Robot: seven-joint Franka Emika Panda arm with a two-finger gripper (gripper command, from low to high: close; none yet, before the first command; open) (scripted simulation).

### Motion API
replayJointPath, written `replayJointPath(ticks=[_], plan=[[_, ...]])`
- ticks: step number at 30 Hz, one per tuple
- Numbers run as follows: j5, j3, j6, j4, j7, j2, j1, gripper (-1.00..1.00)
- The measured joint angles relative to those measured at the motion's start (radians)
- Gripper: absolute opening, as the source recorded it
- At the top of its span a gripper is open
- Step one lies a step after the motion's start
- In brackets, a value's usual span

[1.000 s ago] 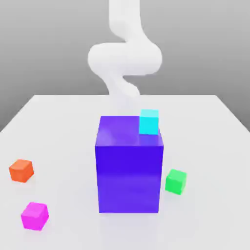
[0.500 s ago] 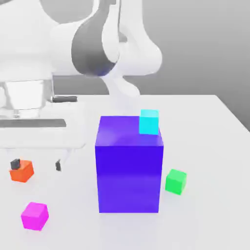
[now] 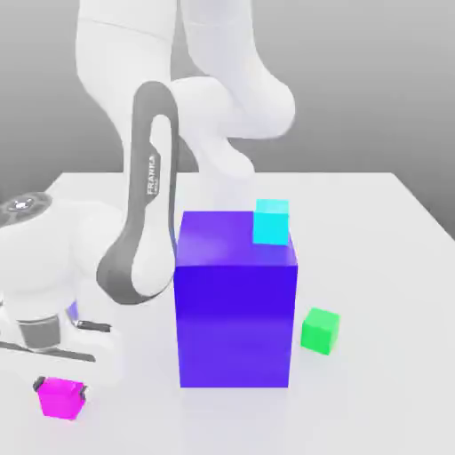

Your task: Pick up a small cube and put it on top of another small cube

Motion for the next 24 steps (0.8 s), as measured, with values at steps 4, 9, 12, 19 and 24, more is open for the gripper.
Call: replayJointPath(ticks=[4, 9, 12, 19, 24], plan=[[-0.017, -0.016, -0.016, -0.006, 0.013, -0.022, 0.012, -1.00], [-0.157, -0.086, -0.141, -0.032, 0.116, -0.167, 0.099, -1.00], [-0.236, -0.042, -0.204, -0.040, 0.154, -0.216, 0.188, -1.00], [-0.401, 0.115, -0.330, -0.081, 0.214, -0.333, 0.397, -1.00], [-0.495, 0.216, -0.399, -0.131, 0.231, -0.430, 0.596, -1.00]])
